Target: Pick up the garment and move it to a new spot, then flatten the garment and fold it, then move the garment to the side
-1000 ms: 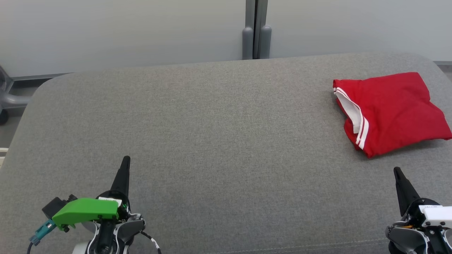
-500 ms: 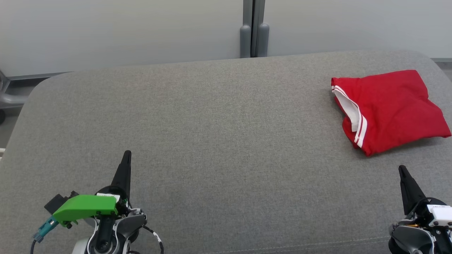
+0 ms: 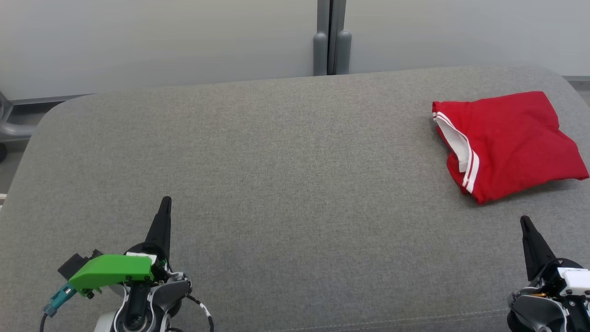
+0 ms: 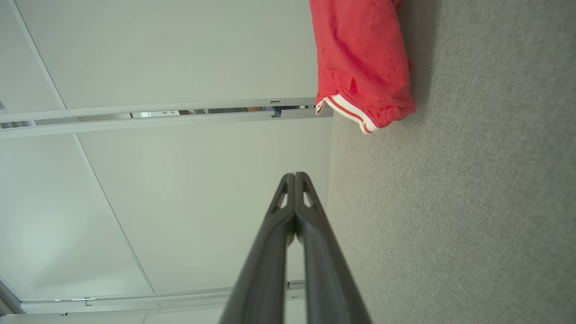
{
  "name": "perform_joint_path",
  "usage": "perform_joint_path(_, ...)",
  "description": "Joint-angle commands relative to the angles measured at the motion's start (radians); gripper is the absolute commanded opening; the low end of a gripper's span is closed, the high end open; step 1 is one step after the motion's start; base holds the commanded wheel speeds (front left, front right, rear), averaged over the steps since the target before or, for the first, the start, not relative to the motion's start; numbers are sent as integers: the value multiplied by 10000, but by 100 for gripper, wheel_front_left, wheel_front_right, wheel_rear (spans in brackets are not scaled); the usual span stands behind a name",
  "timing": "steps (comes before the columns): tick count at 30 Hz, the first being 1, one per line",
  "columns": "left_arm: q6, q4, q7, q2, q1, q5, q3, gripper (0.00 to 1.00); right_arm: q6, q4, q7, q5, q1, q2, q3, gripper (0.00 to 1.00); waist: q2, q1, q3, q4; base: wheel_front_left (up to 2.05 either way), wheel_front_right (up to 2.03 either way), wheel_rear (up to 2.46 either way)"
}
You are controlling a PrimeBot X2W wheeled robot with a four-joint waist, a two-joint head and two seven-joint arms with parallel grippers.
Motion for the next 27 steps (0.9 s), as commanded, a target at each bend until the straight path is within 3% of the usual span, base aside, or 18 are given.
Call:
perform_joint_path(1, -24, 18, 5, -7, -118, -77, 42, 0, 4, -53, 46, 25, 100, -45, -16, 0, -1, 0, 0, 1, 0, 0, 0)
perform_joint_path(27, -24, 15, 2, -6, -117, -79, 41, 0, 4, -52, 46, 24, 99, -45, -16, 0, -1, 0, 0, 1, 0, 0, 0)
